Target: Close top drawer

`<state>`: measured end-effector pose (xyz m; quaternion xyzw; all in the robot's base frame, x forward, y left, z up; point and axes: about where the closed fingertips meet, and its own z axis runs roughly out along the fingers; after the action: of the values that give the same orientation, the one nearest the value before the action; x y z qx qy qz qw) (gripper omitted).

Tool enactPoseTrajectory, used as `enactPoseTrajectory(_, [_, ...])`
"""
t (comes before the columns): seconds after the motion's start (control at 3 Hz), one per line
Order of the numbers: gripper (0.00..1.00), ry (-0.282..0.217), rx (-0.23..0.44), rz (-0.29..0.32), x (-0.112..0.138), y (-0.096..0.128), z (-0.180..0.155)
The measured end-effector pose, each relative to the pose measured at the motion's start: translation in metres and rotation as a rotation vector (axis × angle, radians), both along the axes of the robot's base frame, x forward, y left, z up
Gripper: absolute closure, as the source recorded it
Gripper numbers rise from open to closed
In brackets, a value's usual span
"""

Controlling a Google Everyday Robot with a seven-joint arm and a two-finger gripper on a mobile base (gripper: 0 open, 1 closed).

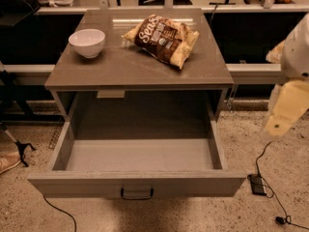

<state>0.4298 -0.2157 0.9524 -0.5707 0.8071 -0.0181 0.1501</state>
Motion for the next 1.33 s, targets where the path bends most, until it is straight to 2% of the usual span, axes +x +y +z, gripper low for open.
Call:
enactPoseTrajectory(0.33, [0.00,0.087,0.080,-0.184,-0.019,0.009,-0.062])
enactPoseTrajectory(0.67, [0.27,0.230,0.155,-0.412,-0.048,0.030,-0.153])
enactPoseTrajectory(1.0, [0.50,0.326,0.181,-0.547,-0.070,0.038,-0.210])
enactPoseTrajectory(1.33, [0.73,0.391,0.190,-0.645,-0.087,0.041,-0.250])
